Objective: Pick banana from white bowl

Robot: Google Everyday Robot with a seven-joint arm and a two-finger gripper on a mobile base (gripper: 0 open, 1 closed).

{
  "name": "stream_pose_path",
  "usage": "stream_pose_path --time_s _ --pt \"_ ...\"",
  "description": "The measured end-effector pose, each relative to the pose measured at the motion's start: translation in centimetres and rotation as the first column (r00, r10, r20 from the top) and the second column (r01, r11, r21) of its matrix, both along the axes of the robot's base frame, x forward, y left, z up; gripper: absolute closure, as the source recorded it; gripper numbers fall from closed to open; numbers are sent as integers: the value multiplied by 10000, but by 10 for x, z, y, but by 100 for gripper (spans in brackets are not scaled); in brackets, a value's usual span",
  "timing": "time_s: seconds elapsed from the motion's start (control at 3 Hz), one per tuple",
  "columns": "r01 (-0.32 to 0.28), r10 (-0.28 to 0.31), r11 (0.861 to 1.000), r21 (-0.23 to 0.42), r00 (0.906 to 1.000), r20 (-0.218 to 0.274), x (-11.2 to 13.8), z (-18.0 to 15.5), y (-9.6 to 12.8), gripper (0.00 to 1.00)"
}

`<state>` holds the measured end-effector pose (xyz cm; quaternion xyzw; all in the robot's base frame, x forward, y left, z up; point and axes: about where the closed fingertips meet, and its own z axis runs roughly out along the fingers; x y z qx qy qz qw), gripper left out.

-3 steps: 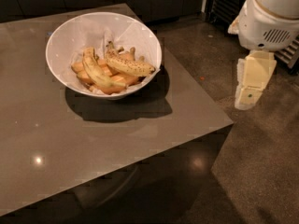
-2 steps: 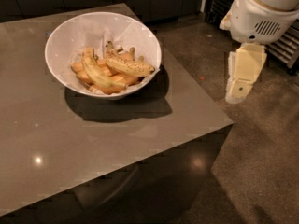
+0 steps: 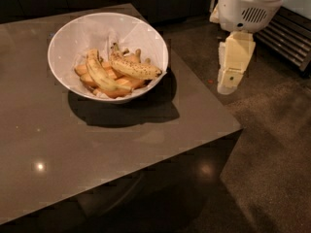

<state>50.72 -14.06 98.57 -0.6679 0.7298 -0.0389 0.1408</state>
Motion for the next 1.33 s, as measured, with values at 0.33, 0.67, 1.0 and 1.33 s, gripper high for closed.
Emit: stream_pose_path --time_s 0.33,0.67,1.0,1.33 --pt "48 -49 9999 134 10000 46 17 -2 27 0" --pt "200 -200 9996 221 9998 -27 31 -4 55 0" --pt "145 -141 9997 189 9997 -206 43 -8 114 0" --pt "116 -115 9994 316 9999 -48 47 -7 117 0"
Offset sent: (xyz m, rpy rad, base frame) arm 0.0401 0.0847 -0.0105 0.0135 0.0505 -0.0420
